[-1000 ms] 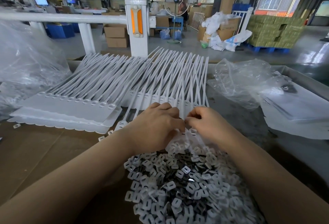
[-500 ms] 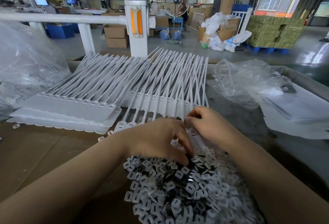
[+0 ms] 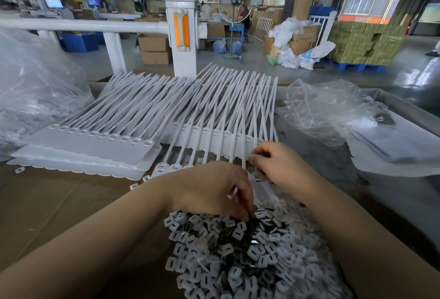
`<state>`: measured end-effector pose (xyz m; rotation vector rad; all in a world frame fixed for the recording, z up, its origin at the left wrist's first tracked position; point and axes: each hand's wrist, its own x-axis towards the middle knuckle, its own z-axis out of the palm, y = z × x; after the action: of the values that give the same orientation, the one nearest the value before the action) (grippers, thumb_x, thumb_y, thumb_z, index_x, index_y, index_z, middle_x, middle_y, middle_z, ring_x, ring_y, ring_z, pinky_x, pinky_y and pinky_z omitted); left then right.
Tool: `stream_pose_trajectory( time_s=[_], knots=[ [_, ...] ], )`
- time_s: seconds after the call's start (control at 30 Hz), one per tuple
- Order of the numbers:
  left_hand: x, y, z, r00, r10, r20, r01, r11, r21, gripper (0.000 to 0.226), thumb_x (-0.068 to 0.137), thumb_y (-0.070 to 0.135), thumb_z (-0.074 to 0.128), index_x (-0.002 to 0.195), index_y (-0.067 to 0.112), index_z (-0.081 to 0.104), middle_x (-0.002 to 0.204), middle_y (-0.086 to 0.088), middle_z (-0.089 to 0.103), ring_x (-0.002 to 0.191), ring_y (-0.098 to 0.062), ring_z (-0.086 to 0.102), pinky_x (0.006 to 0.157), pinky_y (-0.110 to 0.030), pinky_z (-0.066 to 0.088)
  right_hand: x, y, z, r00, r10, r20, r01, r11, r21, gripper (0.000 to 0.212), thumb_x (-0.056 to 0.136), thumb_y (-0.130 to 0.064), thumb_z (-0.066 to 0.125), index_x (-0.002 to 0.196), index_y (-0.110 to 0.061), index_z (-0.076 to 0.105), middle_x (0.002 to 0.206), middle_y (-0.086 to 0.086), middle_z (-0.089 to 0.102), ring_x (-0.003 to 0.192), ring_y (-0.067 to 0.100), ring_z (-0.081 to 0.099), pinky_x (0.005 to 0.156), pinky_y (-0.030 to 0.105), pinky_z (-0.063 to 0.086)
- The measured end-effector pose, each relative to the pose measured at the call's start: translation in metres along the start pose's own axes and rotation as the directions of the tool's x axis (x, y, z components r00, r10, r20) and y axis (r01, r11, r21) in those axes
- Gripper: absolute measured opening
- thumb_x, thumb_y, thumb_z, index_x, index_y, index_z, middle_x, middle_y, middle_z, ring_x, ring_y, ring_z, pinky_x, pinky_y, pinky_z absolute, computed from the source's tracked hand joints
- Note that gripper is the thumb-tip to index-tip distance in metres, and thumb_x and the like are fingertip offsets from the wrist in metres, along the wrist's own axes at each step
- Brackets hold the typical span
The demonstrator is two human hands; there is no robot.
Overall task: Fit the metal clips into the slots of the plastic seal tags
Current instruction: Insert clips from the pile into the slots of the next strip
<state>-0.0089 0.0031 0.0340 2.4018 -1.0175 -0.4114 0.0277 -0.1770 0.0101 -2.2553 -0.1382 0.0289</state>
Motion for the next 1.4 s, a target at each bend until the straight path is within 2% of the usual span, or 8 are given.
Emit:
stream_pose_trajectory(
  time_s=[0.2, 0.4, 0.53, 0.7, 0.87, 1.13, 1.3, 1.4],
  knots=[
    [0.003, 0.000, 0.002, 0.998, -0.064, 0.015, 0.065, 0.993, -0.103, 0.011, 0.093, 0.028, 0.066, 0.085, 0.037, 0.065, 0.083, 0.022, 0.064, 0.078, 0.008, 0.059, 0.067, -0.004, 0.040, -0.001, -0.001, -0.001, 1.000, 0.004, -0.006, -0.004, 1.000, 0.024, 0.013, 0.097, -0.026, 0.060, 0.085, -0.025, 0.065, 0.071, -0.007, 0.068, 0.065, 0.006, 0.070, 0.063, 0.028, 0.053],
    [0.003, -0.005, -0.003, 0.993, -0.117, -0.029, 0.106, 0.963, -0.249, 0.010, 0.095, 0.022, 0.062, 0.087, 0.026, 0.066, 0.077, 0.010, 0.069, 0.067, 0.003, 0.062, 0.062, -0.010, 0.046, -0.001, -0.002, -0.002, 1.000, 0.006, -0.030, -0.004, 0.998, 0.070, 0.012, 0.096, -0.024, 0.060, 0.084, -0.026, 0.065, 0.061, -0.015, 0.067, 0.058, 0.003, 0.067, 0.053, 0.022, 0.046],
    [0.005, -0.014, -0.006, 0.961, -0.254, -0.115, 0.180, 0.881, -0.438, 0.010, 0.095, 0.022, 0.061, 0.090, 0.018, 0.069, 0.083, 0.006, 0.075, 0.067, 0.001, 0.065, 0.059, -0.011, 0.047, -0.003, -0.005, -0.005, 0.998, -0.045, -0.044, 0.049, 0.993, 0.103, 0.010, 0.094, -0.026, 0.062, 0.086, -0.028, 0.068, 0.076, -0.004, 0.071, 0.059, 0.003, 0.061, 0.051, 0.017, 0.045],
    [0.006, -0.027, -0.010, 0.894, -0.423, -0.147, 0.249, 0.742, -0.622, 0.011, 0.091, 0.018, 0.065, 0.088, 0.010, 0.072, 0.086, -0.011, 0.075, 0.069, -0.010, 0.063, 0.059, -0.017, 0.048, -0.007, -0.010, -0.009, 0.980, -0.165, 0.111, 0.147, 0.977, 0.152, 0.009, 0.091, -0.022, 0.067, 0.084, -0.025, 0.072, 0.069, -0.010, 0.070, 0.057, -0.006, 0.058, 0.051, 0.007, 0.040],
    [0.005, -0.028, -0.012, 0.882, -0.458, -0.115, 0.250, 0.659, -0.709, 0.007, 0.090, 0.011, 0.067, 0.090, 0.005, 0.070, 0.074, -0.003, 0.073, 0.063, -0.007, 0.063, 0.056, -0.016, 0.049, -0.006, -0.009, -0.007, 0.963, -0.178, 0.202, 0.159, 0.982, 0.106, 0.009, 0.084, -0.034, 0.076, 0.083, -0.025, 0.073, 0.079, -0.008, 0.068, 0.074, 0.005, 0.062, 0.071, 0.024, 0.050],
    [0.004, -0.027, -0.015, 0.884, -0.463, -0.069, 0.244, 0.582, -0.776, 0.008, 0.091, 0.011, 0.066, 0.092, 0.004, 0.070, 0.080, -0.007, 0.074, 0.063, -0.009, 0.065, 0.059, -0.018, 0.054, -0.008, -0.010, -0.008, 0.965, -0.170, 0.198, 0.151, 0.983, 0.108, 0.005, 0.083, -0.026, 0.078, 0.081, -0.026, 0.074, 0.076, -0.011, 0.071, 0.068, -0.001, 0.062, 0.065, 0.015, 0.050],
    [0.005, -0.027, -0.014, 0.866, -0.478, -0.147, 0.296, 0.727, -0.620, 0.008, 0.092, 0.011, 0.066, 0.091, 0.004, 0.071, 0.074, -0.002, 0.075, 0.063, -0.007, 0.067, 0.060, -0.017, 0.053, -0.007, -0.009, -0.005, 0.969, -0.166, 0.181, 0.160, 0.986, 0.045, 0.009, 0.084, -0.027, 0.077, 0.077, -0.026, 0.071, 0.066, -0.017, 0.067, 0.059, -0.004, 0.057, 0.055, 0.011, 0.046],
    [0.005, -0.026, -0.013, 0.864, -0.472, -0.179, 0.290, 0.754, -0.590, 0.006, 0.088, 0.011, 0.070, 0.089, 0.006, 0.072, 0.075, -0.003, 0.076, 0.064, -0.007, 0.069, 0.060, -0.016, 0.053, -0.006, -0.009, -0.005, 0.965, -0.181, 0.192, 0.174, 0.983, 0.054, 0.009, 0.083, -0.022, 0.077, 0.080, -0.026, 0.070, 0.075, -0.012, 0.072, 0.064, -0.001, 0.062, 0.058, 0.012, 0.048]
  ],
)
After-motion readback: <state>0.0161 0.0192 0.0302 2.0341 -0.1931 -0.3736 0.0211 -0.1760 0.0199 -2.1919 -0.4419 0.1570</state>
